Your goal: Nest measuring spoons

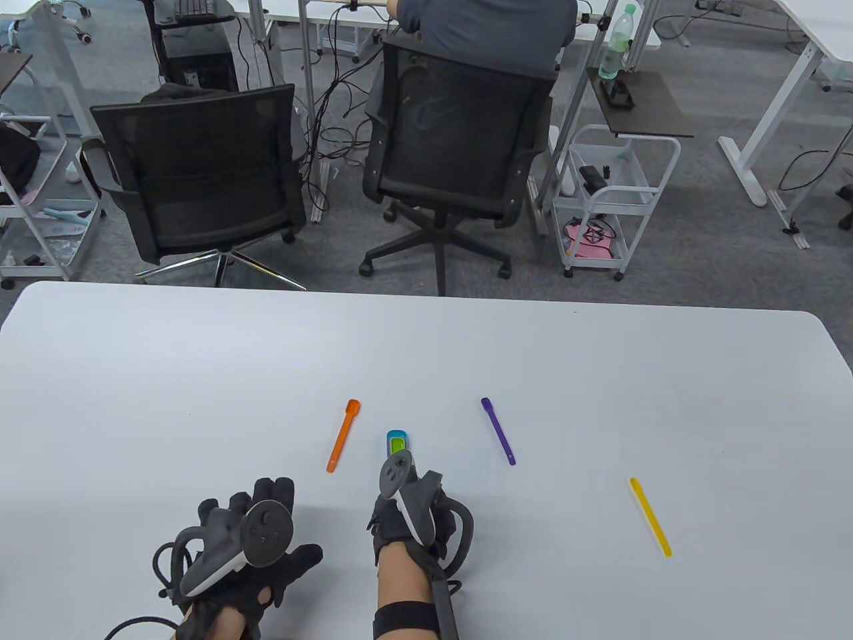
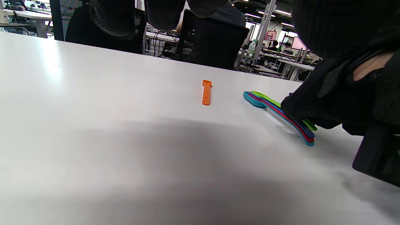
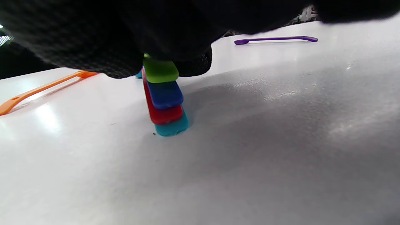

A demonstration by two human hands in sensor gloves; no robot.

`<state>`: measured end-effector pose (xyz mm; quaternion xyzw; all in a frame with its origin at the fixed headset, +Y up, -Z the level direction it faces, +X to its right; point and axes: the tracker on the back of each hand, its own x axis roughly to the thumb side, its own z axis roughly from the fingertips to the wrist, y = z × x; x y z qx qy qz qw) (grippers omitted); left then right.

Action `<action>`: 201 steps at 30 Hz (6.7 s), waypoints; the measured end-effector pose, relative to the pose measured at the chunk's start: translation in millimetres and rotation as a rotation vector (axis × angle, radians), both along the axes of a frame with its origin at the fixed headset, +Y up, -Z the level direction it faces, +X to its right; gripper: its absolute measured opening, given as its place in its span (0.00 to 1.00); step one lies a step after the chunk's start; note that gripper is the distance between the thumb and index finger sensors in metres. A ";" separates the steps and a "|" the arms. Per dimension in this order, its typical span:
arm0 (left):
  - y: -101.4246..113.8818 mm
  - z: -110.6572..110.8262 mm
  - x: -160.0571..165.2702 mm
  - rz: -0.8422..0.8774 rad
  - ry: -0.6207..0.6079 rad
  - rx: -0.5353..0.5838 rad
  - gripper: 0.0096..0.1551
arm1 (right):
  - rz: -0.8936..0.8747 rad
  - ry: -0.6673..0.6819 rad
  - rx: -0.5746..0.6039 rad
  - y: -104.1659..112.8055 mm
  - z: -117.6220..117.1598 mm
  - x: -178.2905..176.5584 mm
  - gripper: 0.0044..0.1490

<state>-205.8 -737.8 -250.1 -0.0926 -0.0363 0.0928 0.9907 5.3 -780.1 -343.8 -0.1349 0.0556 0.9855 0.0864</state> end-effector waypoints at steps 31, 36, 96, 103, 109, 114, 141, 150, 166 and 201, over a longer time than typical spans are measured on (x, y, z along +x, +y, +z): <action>-2.7 -0.2 -0.3 0.003 0.002 -0.014 0.66 | -0.071 0.162 0.179 47.5 4.3 46.6 0.46; -3.2 -0.3 -0.1 0.004 0.002 -0.015 0.66 | -0.082 0.321 0.263 72.7 9.7 77.2 0.52; -66.5 -178.4 51.3 -0.210 0.377 -0.076 0.47 | -0.242 0.543 0.203 21.5 26.9 241.1 0.63; -69.8 -176.6 54.8 -0.201 0.396 -0.029 0.40 | -0.255 0.522 0.199 22.6 27.0 242.3 0.62; -70.4 -177.6 56.8 -0.216 0.404 -0.038 0.37 | -0.254 0.508 0.197 23.0 26.9 243.3 0.62; -72.0 -177.6 54.6 -0.188 0.412 -0.034 0.37 | -0.252 0.504 0.192 22.9 26.6 243.2 0.62; -30.6 -99.5 95.7 -0.109 0.563 0.037 0.35 | -0.230 0.483 0.209 26.4 32.7 250.0 0.62; -25.2 -92.7 140.8 -0.097 0.577 0.051 0.34 | -0.230 0.480 0.243 32.3 37.6 254.3 0.61; -41.9 -100.9 159.5 -0.131 0.596 0.020 0.34 | -0.273 0.474 0.238 31.7 37.5 257.6 0.61; -47.7 -99.3 166.1 -0.144 0.579 0.021 0.34 | -0.306 0.463 0.219 30.6 35.1 260.9 0.60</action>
